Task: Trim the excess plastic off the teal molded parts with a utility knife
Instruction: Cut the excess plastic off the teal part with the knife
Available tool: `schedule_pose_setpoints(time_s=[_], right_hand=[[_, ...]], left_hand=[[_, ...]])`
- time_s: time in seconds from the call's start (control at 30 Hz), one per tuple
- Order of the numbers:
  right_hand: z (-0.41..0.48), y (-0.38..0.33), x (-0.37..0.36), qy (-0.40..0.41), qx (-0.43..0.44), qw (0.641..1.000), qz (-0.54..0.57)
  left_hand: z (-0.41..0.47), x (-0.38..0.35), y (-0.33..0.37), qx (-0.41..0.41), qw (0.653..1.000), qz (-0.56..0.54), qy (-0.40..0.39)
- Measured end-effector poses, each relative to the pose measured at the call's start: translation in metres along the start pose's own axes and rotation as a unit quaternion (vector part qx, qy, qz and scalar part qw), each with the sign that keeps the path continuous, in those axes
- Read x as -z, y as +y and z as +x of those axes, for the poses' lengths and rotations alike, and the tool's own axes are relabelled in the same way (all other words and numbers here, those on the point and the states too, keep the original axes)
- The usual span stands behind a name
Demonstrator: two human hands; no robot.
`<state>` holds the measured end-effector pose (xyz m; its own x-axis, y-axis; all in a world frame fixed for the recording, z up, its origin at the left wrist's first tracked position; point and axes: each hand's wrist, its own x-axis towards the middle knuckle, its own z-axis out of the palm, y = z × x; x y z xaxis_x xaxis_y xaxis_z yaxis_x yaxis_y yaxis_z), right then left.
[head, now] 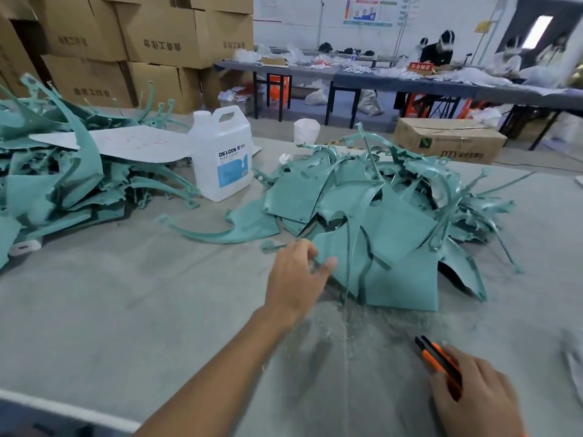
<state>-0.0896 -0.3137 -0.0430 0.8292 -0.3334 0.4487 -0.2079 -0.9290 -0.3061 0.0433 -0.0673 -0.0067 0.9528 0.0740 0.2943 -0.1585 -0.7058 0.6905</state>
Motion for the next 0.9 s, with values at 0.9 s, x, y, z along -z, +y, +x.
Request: schedule_pose_setpoints(time_s=[0.9], right_hand=[[0.007, 0.021, 0.030, -0.090, -0.055, 0.993, 0.052]], left_hand=[[-0.018, 0.213, -0.073, 0.052, 0.975, 0.209, -0.055]])
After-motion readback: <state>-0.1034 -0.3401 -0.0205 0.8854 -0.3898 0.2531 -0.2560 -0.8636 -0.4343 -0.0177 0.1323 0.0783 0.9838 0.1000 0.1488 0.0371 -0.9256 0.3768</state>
